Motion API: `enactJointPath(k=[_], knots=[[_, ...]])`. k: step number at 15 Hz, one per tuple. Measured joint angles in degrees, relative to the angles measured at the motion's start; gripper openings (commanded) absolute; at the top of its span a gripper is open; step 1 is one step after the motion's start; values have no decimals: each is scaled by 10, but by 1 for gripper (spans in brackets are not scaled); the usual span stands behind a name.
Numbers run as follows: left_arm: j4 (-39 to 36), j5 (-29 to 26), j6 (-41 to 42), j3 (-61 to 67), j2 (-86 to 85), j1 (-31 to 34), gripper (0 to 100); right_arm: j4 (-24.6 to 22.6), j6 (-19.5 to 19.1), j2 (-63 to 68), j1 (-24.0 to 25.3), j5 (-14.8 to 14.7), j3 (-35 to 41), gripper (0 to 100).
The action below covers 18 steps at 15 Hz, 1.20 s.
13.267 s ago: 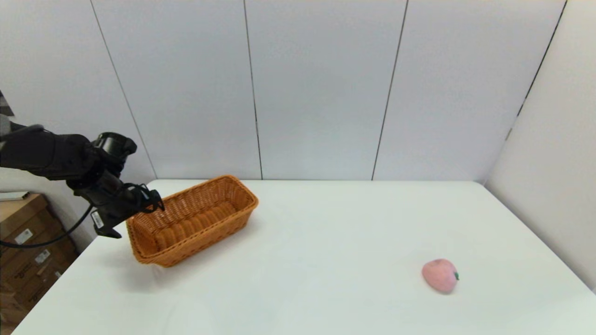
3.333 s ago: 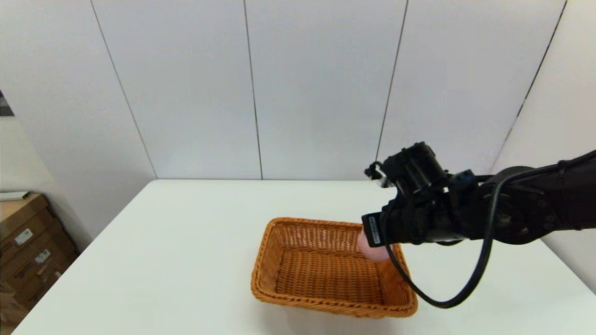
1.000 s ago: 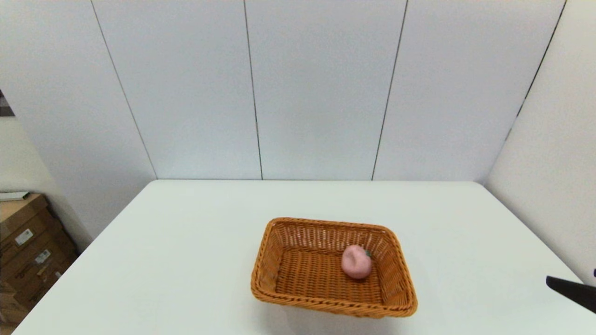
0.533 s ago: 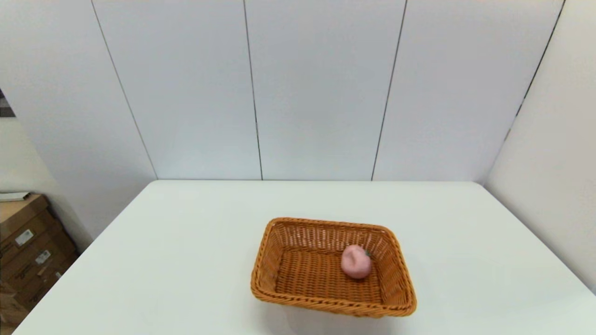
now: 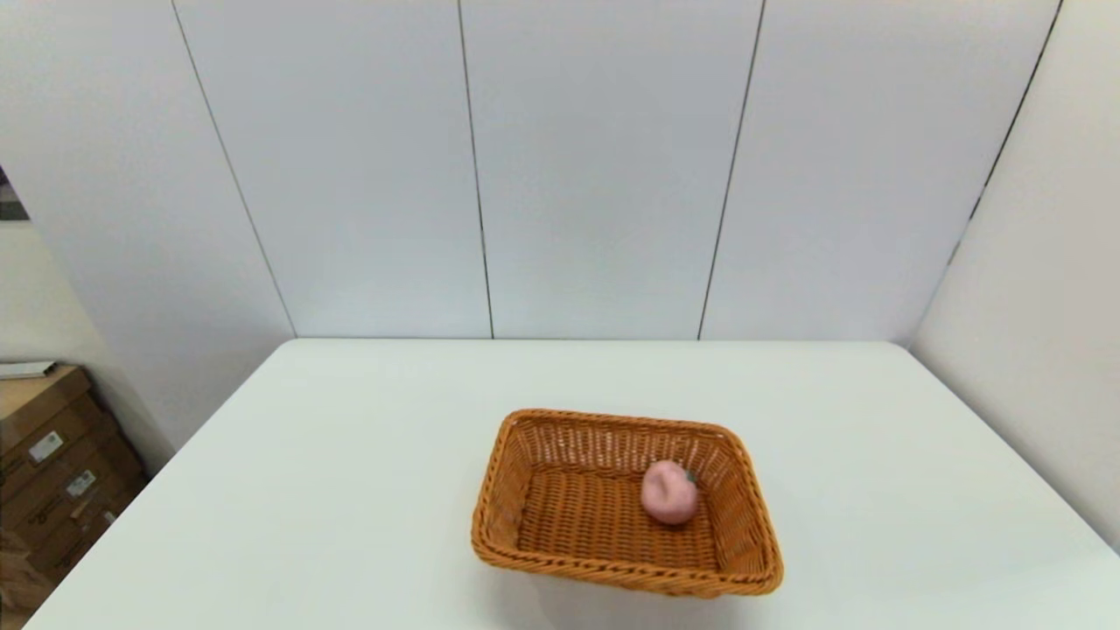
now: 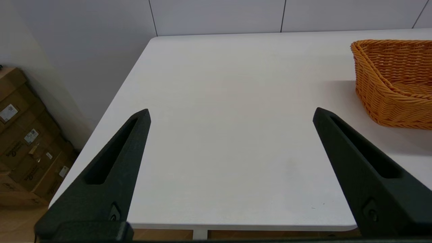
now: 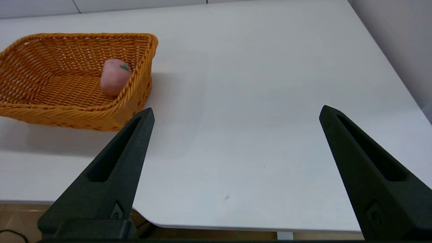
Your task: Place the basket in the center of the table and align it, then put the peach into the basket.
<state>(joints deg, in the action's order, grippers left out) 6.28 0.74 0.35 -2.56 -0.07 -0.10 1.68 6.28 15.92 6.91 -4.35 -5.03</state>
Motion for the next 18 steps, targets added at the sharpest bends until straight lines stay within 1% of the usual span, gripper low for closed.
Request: enactJointPath(k=[2, 5, 8, 12, 14, 16, 17, 18], knots=[[0, 0, 0, 0, 0, 0, 100, -6, 0, 0, 9, -2, 9, 100], [0, 0, 0, 0, 0, 0, 100, -68, -2, -1, 16, -6, 29, 100], [0, 0, 0, 0, 0, 0, 100, -70, -2, -1, 24, -16, 34, 100], [0, 0, 0, 0, 0, 0, 100, -76, -3, -1, 25, -17, 35, 100], [0, 0, 0, 0, 0, 0, 100, -78, -4, -1, 22, -22, 36, 100], [0, 0, 0, 0, 0, 0, 100, -84, -9, -1, 2, -16, 40, 100], [0, 0, 0, 0, 0, 0, 100, -90, -10, -1, -11, -6, 43, 100], [0, 0, 0, 0, 0, 0, 100, -92, -12, -3, -25, 13, 46, 100]])
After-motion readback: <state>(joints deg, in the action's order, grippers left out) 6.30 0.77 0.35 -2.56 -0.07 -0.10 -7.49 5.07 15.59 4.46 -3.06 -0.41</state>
